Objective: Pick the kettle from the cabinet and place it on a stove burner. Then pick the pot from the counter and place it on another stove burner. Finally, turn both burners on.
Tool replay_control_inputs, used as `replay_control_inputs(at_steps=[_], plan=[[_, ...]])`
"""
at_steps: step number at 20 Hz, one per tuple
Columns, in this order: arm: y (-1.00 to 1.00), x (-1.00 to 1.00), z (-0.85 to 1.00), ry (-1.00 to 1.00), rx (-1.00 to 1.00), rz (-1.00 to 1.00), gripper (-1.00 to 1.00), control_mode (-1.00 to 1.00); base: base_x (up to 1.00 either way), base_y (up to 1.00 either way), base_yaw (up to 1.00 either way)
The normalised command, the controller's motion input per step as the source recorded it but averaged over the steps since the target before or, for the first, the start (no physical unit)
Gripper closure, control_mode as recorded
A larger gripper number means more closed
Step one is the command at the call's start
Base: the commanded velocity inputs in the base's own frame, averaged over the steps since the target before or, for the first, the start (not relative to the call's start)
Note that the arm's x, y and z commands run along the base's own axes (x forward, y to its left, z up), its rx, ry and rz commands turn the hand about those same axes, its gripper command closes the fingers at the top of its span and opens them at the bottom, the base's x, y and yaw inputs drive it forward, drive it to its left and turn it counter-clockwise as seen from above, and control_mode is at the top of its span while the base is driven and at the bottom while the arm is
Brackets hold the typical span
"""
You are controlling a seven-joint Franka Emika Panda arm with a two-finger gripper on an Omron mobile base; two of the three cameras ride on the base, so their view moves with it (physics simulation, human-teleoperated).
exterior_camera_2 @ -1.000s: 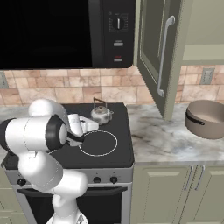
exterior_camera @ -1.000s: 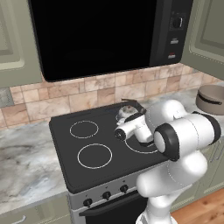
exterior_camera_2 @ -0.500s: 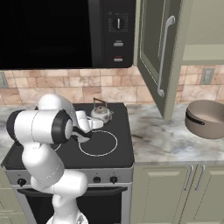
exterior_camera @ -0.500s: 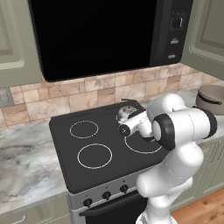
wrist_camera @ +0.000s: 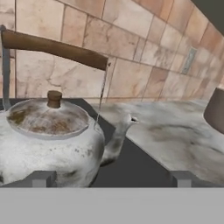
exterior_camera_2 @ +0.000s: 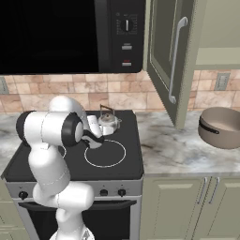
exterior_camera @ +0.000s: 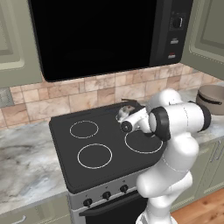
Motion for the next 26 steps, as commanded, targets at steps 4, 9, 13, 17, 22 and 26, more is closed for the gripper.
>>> replay_control_inputs(at_steps=[4, 9, 13, 17, 22, 26], plan=[[0.0, 0.17, -0.27, 0.0, 0.02, 0.05, -1.0, -1.0, 0.0, 0.0, 0.0], [0.0, 0.17, -0.24, 0.0, 0.01, 0.03, -1.0, -1.0, 0.0, 0.0, 0.0], [0.0, 0.19, -0.22, 0.0, 0.01, 0.02, -1.0, -1.0, 0.0, 0.0, 0.0], [0.0, 0.2, -0.24, 0.0, 0.0, 0.02, -1.0, -1.0, 0.0, 0.0, 0.0], [0.0, 0.16, -0.25, 0.0, 0.0, 0.03, -1.0, -1.0, 0.0, 0.0, 0.0], [0.0, 0.02, -0.21, 0.0, 0.0, 0.03, -1.0, -1.0, 0.0, 0.0, 0.0]])
